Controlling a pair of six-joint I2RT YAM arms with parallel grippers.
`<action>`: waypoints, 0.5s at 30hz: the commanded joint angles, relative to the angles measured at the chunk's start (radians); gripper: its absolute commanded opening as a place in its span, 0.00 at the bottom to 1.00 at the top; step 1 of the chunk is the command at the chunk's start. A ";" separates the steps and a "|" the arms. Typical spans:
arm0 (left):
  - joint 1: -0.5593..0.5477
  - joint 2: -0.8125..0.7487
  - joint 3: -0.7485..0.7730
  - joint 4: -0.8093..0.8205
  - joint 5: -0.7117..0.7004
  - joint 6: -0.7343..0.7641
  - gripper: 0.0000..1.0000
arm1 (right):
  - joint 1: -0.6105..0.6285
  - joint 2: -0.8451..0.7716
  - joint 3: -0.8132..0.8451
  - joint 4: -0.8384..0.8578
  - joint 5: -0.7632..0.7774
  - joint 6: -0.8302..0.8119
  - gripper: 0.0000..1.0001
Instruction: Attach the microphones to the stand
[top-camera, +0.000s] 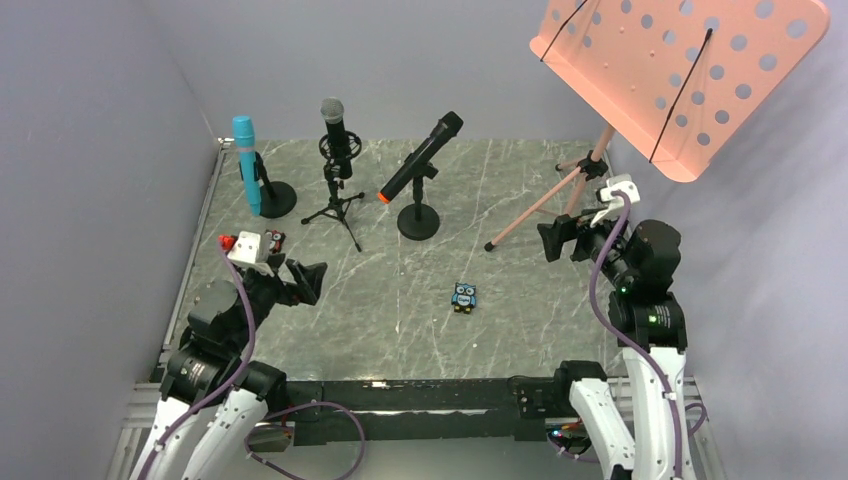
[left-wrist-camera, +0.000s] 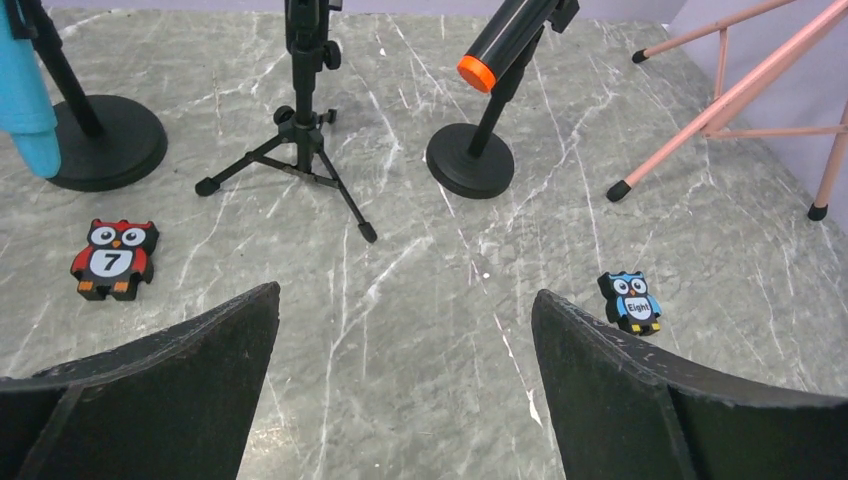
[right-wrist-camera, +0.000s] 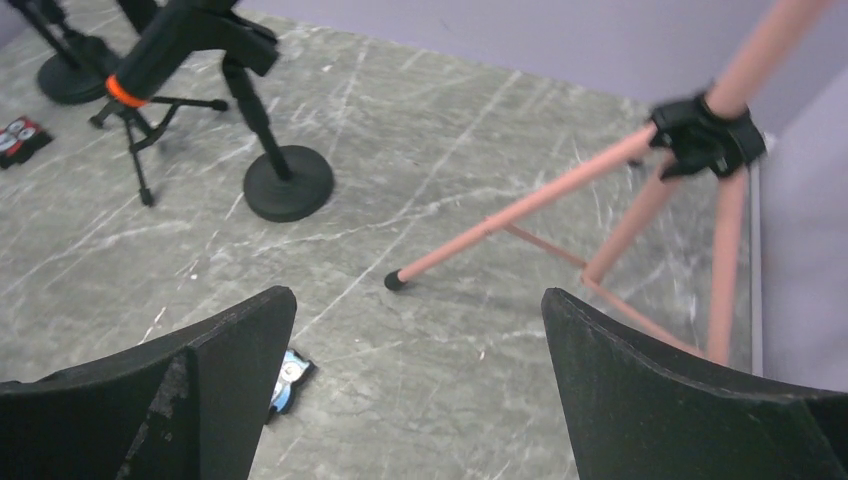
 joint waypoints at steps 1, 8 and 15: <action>0.005 -0.043 0.018 -0.056 -0.032 -0.030 0.99 | -0.033 -0.044 -0.042 -0.049 0.117 0.156 1.00; 0.005 -0.070 0.035 -0.124 -0.042 -0.020 0.99 | -0.093 -0.064 -0.091 -0.014 0.074 0.183 1.00; 0.005 -0.113 -0.058 -0.054 -0.001 0.051 0.99 | -0.107 -0.052 -0.165 0.049 0.044 0.125 1.00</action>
